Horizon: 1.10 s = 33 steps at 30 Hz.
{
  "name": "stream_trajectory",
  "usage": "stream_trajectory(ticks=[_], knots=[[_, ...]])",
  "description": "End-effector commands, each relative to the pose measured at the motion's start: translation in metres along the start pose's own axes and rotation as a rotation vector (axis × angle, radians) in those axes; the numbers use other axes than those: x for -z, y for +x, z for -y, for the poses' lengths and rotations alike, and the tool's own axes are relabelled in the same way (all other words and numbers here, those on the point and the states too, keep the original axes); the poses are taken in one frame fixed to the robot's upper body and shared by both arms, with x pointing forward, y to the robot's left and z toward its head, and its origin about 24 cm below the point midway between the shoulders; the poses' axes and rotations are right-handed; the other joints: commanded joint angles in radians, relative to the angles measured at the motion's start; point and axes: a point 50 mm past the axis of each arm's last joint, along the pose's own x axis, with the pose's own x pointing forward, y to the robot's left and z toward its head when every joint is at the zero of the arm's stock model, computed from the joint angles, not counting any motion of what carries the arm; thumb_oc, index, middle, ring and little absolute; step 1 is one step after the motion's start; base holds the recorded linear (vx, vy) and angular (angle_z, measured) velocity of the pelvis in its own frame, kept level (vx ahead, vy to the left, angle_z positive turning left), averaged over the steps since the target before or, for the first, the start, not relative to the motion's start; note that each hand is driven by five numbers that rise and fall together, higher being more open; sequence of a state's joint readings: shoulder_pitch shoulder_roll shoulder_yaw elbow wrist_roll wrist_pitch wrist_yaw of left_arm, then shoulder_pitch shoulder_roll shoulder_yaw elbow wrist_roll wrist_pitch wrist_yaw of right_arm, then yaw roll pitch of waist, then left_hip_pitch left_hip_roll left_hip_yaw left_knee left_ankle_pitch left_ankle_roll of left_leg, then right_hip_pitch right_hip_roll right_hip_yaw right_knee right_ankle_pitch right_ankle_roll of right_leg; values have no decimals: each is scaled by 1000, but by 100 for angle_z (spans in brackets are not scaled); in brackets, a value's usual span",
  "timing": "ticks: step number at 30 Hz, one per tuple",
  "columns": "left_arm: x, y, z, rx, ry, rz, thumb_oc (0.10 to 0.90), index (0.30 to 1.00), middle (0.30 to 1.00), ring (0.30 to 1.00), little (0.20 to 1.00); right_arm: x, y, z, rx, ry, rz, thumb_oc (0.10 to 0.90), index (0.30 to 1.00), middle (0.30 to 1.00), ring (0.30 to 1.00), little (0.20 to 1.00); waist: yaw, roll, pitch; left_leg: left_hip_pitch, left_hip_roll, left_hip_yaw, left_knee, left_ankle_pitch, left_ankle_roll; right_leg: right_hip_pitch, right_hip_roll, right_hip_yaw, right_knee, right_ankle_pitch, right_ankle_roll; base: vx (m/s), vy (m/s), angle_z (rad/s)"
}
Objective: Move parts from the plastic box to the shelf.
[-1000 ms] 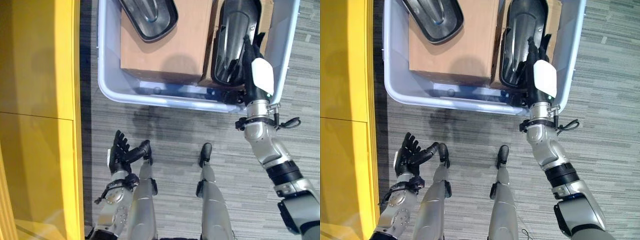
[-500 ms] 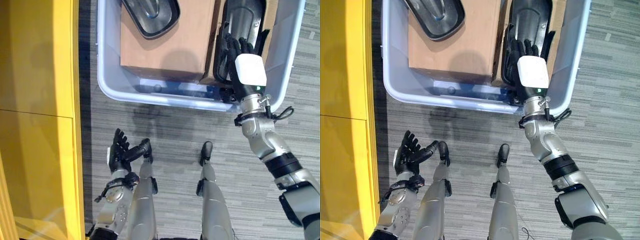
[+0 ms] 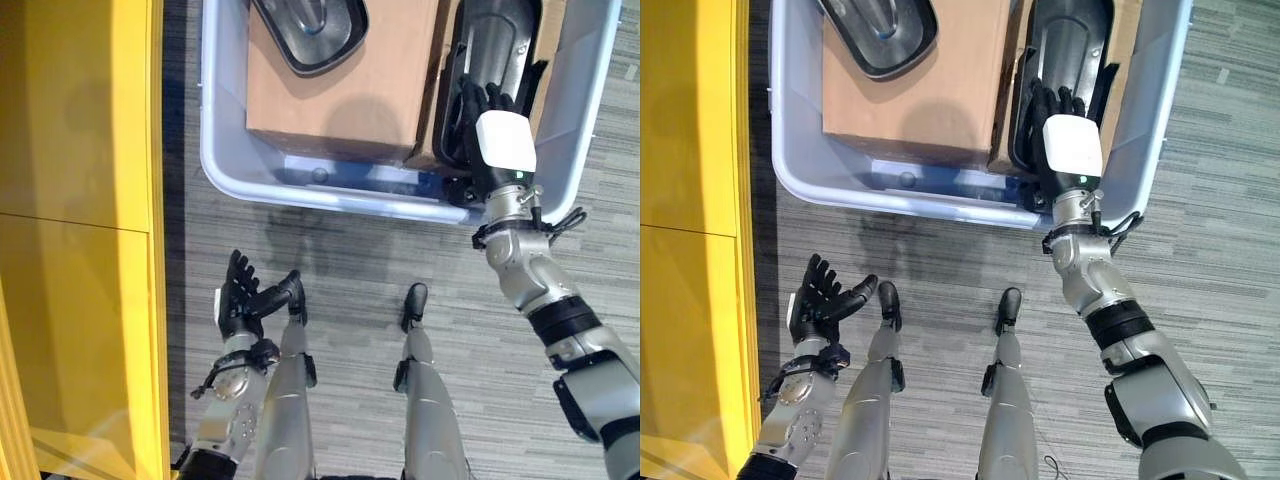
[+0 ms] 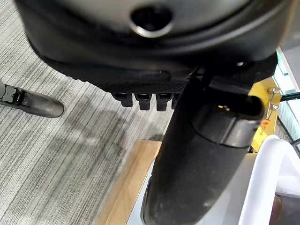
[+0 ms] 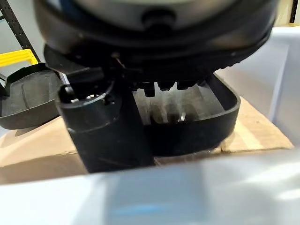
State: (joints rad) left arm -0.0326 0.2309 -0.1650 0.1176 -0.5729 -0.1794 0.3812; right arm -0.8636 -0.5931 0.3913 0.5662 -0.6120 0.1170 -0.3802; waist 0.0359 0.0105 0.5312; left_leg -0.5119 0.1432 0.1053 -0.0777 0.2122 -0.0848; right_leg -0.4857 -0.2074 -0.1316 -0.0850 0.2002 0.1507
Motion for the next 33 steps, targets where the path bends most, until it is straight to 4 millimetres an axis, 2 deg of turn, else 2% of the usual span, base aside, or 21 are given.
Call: stream_trajectory(ticks=[1, 2, 3, 4, 5, 20, 25, 33], knots=[[-25, -1, 3, 50, 13, 147, 900, 1000, 1000, 1000, 1000, 12, 5, 3, 3, -43, -32, 900, 1000, 1000, 1000, 1000, 8, 17, -11, 65, 16, -44, -10, -91, -12, -38, -1, -24, 89, -43, -11, 0, 0, 0], [-25, -1, 3, 50, 13, 147, 900, 1000, 1000, 1000, 1000, 12, 5, 3, 3, -43, -32, 900, 1000, 1000, 1000, 1000, 7, 17, -11, 64, 16, -44, -10, -91, -12, -39, -1, -24, 89, -43, -11, -1, -3, 4], [-25, -1, 4, 55, 14, 147, 900, 1000, 1000, 1000, 1000, 17, 5, -1, -17, -44, -60, 865, 951, 951, 951, 951, 9, 19, -11, 61, 15, -45, -10, -90, -12, -42, -1, -25, 90, -43, -11, 0, 0, 0], [-24, -1, 5, 57, 13, 145, 900, 1000, 1000, 1000, 1000, 19, 4, -4, -36, -48, -70, 506, 448, 448, 448, 448, 10, 20, -11, 60, 15, -47, -10, -90, -12, -42, 0, -26, 90, -43, -11, 0, 0, 0], [-24, -1, 5, 59, 12, 146, 900, 1000, 1000, 1000, 1000, 21, 4, -7, -51, -50, -82, 400, 300, 300, 300, 300, 10, 20, -11, 58, 15, -48, -10, -89, -12, -43, 0, -26, 91, -42, -12, 0, 0, 0], [-27, 1, 10, 76, 8, 154, 900, 1000, 1000, 1000, 1000, 20, 0, -13, -80, -31, -74, 400, 300, 300, 300, 300, 6, 22, -11, 71, 10, -52, -10, -92, -9, -31, -4, -32, 94, -47, -11, 0, 0, 0], [-25, 1, 8, 66, 12, 143, 900, 1000, 1000, 1000, 1000, 18, -9, -17, -73, 18, -75, 400, 300, 300, 300, 300, 3, 23, -11, 100, 6, -52, -10, -95, -8, -5, -9, -33, 96, -50, -11, 0, 0, 0], [-22, 3, 1, 36, 33, 119, 900, 1000, 1000, 1000, 1000, 20, -30, -14, 9, 198, -110, 400, 300, 300, 300, 300, -14, 5, -11, 205, 6, -48, -10, -103, -6, 104, -12, -33, 87, -54, -9, 0, 0, 0]])
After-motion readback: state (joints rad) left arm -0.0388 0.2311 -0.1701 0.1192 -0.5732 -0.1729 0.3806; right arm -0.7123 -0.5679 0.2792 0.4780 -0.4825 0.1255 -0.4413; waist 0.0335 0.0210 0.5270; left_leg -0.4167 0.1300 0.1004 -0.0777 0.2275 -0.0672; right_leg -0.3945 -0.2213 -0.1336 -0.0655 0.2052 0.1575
